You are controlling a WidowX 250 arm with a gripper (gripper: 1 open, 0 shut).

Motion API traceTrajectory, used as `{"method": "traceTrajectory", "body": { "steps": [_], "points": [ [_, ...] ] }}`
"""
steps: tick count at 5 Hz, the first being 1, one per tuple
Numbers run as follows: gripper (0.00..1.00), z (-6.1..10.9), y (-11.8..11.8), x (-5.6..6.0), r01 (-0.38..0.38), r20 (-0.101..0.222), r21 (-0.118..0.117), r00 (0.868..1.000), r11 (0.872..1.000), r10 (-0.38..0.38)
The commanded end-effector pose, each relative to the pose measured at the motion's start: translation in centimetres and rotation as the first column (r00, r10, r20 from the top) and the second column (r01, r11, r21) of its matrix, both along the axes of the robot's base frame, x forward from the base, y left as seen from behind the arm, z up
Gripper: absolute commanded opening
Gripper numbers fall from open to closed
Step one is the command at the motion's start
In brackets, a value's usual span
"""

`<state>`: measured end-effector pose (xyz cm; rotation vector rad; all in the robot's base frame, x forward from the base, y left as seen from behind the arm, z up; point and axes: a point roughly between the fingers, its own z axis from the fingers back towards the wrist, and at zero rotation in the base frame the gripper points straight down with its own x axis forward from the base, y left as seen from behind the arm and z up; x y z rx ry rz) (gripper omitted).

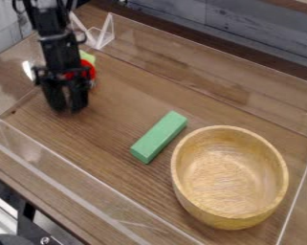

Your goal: Move the red object to the left side of the table

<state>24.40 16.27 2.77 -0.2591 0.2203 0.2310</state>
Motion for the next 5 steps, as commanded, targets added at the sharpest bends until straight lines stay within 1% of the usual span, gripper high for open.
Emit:
{"method": "traceTrajectory", "body": {
  "steps": [1, 2, 3, 4, 5],
  "points": [
    [1.0, 3.0, 0.7, 2.4, -0.01, 0.097, 0.026, 0.995, 1.0, 0.007],
    [1.0, 5.6, -1.0, 2.7, -0.021, 0.151, 0.025, 0.988, 0.999, 0.017],
    [1.0, 7.6, -2.6, 3.1, -0.031, 0.19, 0.015, 0.981, 0.999, 0.028],
    [1.0, 9.1, -4.6, 3.5, -0.035, 0.215, -0.001, 0.976, 0.999, 0.034],
    [1.0, 10.0, -6.8, 3.7, 0.03, 0.23, -0.006, 0.973, 1.0, -0.028]
  ]
}}
